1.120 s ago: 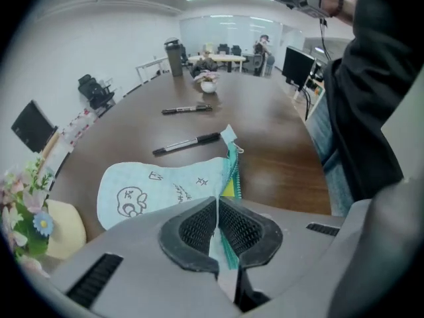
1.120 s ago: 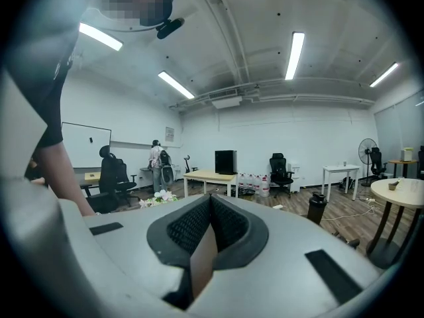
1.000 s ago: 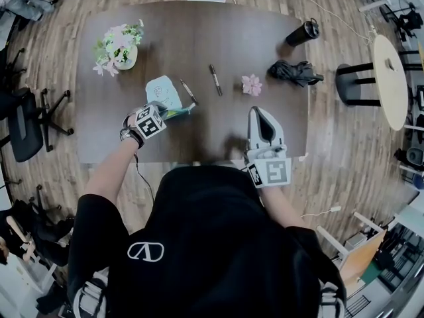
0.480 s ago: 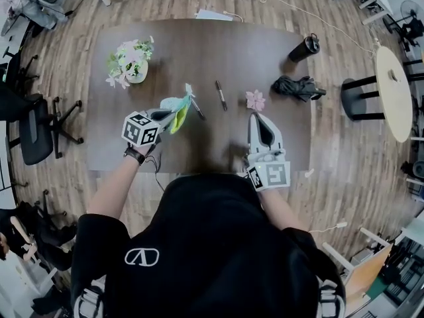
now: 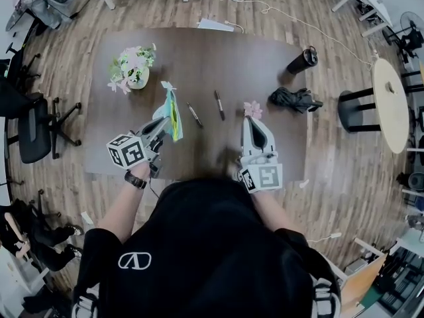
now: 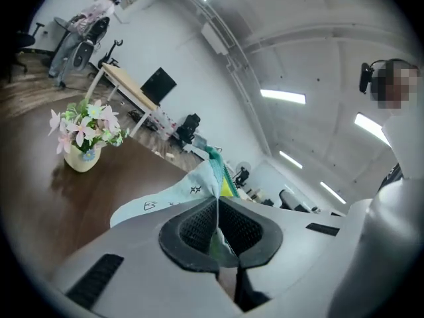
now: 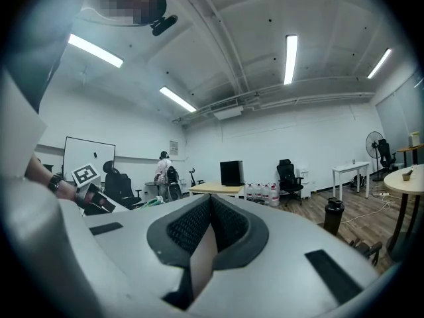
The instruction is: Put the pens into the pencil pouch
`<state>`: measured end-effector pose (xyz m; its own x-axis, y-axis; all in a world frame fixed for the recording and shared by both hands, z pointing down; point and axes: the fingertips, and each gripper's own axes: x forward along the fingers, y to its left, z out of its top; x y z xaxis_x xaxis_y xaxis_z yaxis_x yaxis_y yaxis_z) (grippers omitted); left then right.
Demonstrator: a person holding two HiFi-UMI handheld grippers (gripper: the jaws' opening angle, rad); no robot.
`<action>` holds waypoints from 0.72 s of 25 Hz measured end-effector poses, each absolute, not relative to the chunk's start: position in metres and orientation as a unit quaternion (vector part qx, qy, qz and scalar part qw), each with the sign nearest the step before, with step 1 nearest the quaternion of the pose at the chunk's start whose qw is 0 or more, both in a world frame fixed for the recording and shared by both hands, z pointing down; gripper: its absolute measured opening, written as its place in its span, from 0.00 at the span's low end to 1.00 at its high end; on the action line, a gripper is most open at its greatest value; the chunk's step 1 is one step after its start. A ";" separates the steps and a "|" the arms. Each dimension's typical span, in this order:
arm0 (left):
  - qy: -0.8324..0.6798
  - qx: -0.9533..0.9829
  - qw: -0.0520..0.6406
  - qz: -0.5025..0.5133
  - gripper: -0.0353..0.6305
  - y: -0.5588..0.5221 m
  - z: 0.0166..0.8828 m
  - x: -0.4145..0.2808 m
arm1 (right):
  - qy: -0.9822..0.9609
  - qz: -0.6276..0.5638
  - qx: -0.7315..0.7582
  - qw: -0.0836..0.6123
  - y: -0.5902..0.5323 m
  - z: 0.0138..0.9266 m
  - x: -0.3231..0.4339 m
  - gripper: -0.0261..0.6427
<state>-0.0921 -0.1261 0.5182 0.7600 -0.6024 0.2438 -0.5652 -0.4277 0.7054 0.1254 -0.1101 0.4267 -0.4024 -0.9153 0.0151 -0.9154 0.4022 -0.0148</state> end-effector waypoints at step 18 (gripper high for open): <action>-0.347 0.832 0.424 -0.081 0.07 -0.117 0.490 -0.086 | -0.821 -0.064 0.568 0.010 -0.127 0.409 0.113 0.68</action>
